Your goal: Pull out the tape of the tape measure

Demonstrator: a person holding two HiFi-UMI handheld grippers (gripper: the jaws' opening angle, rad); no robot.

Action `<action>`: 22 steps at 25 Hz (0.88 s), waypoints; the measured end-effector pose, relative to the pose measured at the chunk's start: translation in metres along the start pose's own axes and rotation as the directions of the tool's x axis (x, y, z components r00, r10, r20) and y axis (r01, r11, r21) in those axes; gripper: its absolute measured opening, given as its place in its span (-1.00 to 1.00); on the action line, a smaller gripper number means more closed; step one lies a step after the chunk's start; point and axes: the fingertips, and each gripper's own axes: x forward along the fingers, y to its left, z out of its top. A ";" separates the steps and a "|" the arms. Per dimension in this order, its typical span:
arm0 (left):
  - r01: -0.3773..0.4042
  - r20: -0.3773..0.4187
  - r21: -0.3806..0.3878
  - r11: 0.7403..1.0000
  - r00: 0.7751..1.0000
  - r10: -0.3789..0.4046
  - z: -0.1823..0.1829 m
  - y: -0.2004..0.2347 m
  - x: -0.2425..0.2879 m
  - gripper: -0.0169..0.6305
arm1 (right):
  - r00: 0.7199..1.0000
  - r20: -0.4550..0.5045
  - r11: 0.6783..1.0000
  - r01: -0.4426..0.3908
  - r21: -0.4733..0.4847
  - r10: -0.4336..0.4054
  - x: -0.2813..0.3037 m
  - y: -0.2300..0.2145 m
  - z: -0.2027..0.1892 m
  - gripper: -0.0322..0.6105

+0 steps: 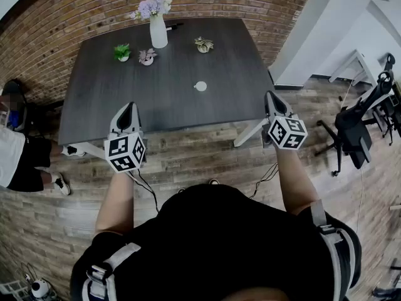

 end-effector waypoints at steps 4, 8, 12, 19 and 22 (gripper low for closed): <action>0.006 0.007 0.000 1.000 1.000 -0.006 0.001 0.006 -0.001 -0.92 | 1.000 0.005 1.000 0.000 0.005 0.000 0.001 0.008 -0.001 -0.91; 0.009 0.009 -0.005 1.000 1.000 -0.009 0.002 0.012 -0.004 -0.92 | 1.000 0.012 1.000 -0.001 0.010 0.000 -0.001 0.015 0.001 -0.91; 0.020 0.000 -0.012 1.000 1.000 -0.020 -0.001 0.016 -0.004 -0.92 | 1.000 0.017 0.999 0.017 0.033 -0.018 -0.005 0.018 0.000 -0.91; 0.061 -0.044 -0.016 0.998 0.997 -0.062 -0.014 0.016 -0.004 -0.92 | 1.000 -0.014 0.997 0.024 0.078 -0.023 -0.012 0.028 -0.016 -0.91; 0.082 -0.072 -0.022 0.996 0.994 -0.084 -0.024 0.023 -0.006 -0.92 | 0.999 -0.043 0.997 0.020 0.078 -0.017 -0.009 0.040 -0.027 -0.91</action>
